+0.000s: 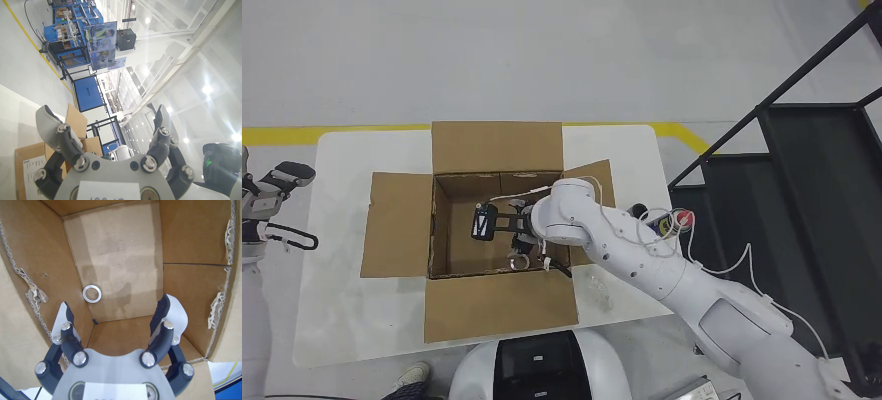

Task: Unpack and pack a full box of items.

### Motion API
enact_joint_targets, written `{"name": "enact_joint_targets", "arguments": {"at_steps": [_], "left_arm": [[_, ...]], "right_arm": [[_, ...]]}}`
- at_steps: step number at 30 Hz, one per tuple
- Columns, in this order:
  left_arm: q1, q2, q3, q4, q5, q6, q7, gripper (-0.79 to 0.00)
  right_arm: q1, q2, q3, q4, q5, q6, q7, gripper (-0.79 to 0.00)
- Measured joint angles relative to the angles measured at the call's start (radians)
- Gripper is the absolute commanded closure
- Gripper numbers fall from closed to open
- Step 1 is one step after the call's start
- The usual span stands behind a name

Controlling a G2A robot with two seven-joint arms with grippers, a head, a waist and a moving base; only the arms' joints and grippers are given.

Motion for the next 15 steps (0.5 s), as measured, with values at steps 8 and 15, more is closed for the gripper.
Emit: {"name": "enact_joint_targets", "arguments": {"at_steps": [8, 15], "left_arm": [[0.000, 0.000, 0.000, 0.000, 0.000, 0.000, 0.000, -0.785], [0.000, 0.000, 0.000, 0.000, 0.000, 0.000, 0.000, -0.785]], "right_arm": [[0.074, -0.049, -0.086, 0.107, 0.014, -0.019, 0.016, -0.548], [0.128, -0.110, -0.164, 0.265, 0.055, -0.029, -0.022, -0.428]]}}
